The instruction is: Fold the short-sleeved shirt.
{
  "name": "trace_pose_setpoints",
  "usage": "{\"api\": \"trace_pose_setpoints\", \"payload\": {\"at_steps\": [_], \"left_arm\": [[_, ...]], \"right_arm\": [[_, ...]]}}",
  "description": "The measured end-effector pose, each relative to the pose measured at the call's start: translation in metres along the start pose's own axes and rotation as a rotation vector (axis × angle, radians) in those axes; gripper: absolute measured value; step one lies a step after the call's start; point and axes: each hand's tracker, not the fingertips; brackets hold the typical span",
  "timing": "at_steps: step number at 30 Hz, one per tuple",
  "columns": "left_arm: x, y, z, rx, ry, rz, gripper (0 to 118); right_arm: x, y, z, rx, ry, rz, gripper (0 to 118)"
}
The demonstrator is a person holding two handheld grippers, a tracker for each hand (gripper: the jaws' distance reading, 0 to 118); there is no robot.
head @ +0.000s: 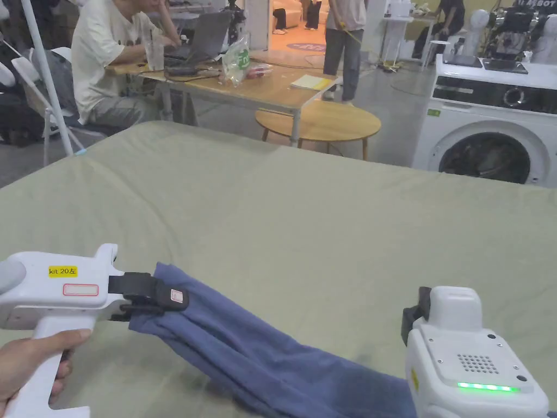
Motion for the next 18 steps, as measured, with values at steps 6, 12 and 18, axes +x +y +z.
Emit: {"api": "trace_pose_setpoints", "payload": {"at_steps": [6,12,18], "left_arm": [[0.06,-0.012,-0.047,-0.077,-0.154,-0.043,2],[0.1,-0.036,-0.124,-0.162,-0.118,-0.059,2],[0.094,-0.055,-0.203,-0.279,0.071,-0.09,2]], "right_arm": [[0.011,0.002,0.005,0.008,-0.01,0.008,0],[0.03,0.002,0.012,0.006,-0.044,0.0,0],[0.049,-0.004,0.018,-0.012,-0.084,-0.009,0]]}}
